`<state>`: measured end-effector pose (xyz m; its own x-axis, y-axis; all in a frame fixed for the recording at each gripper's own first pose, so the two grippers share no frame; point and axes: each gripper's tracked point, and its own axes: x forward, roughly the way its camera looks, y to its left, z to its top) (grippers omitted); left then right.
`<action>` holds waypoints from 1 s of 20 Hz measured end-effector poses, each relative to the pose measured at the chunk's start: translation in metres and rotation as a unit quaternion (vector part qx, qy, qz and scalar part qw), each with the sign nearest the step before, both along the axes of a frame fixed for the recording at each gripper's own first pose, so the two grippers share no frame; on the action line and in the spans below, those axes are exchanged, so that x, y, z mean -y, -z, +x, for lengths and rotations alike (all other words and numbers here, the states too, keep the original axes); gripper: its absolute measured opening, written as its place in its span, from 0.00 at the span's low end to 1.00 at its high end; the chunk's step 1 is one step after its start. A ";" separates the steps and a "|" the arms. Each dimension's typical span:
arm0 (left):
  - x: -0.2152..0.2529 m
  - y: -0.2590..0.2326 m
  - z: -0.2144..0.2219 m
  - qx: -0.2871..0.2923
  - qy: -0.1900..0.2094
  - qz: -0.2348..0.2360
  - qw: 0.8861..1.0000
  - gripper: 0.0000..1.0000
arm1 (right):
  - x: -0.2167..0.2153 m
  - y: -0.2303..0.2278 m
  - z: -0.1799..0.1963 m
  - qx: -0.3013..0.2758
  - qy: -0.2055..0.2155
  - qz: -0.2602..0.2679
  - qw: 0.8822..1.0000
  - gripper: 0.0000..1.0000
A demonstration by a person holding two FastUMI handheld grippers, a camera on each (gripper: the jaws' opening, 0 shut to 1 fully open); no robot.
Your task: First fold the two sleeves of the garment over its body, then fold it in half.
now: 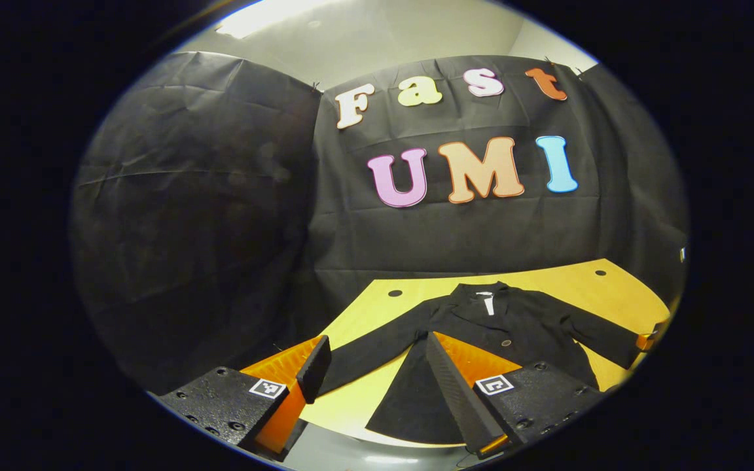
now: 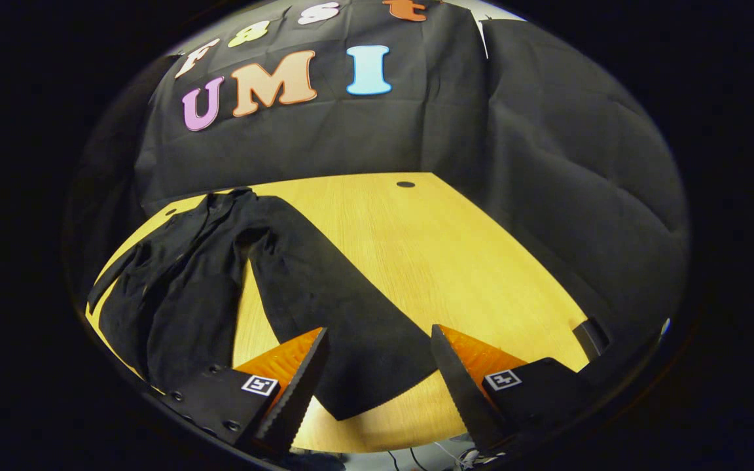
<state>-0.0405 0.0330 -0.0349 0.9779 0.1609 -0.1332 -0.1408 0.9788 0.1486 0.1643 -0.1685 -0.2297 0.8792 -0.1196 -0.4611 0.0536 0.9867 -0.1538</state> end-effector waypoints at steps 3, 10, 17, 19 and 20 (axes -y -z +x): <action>0.001 0.002 -0.001 -0.002 -0.002 0.001 1.000 0.93 | 0.000 0.009 0.012 -0.019 0.001 0.000 1.000 0.94; -0.001 0.008 0.001 -0.009 -0.006 0.000 1.000 0.89 | -0.001 0.036 0.014 -0.057 0.000 -0.002 0.998 0.94; 0.001 0.016 0.000 -0.019 -0.011 -0.007 1.000 0.94 | -0.003 0.038 0.010 -0.044 -0.006 0.009 0.999 0.95; 0.001 0.017 0.000 -0.021 -0.010 -0.008 1.000 0.94 | -0.010 0.037 0.009 -0.046 -0.011 0.009 0.999 0.89; 0.002 0.017 0.000 -0.021 -0.010 -0.008 1.000 0.94 | -0.015 0.037 0.009 -0.050 -0.016 0.008 0.999 0.75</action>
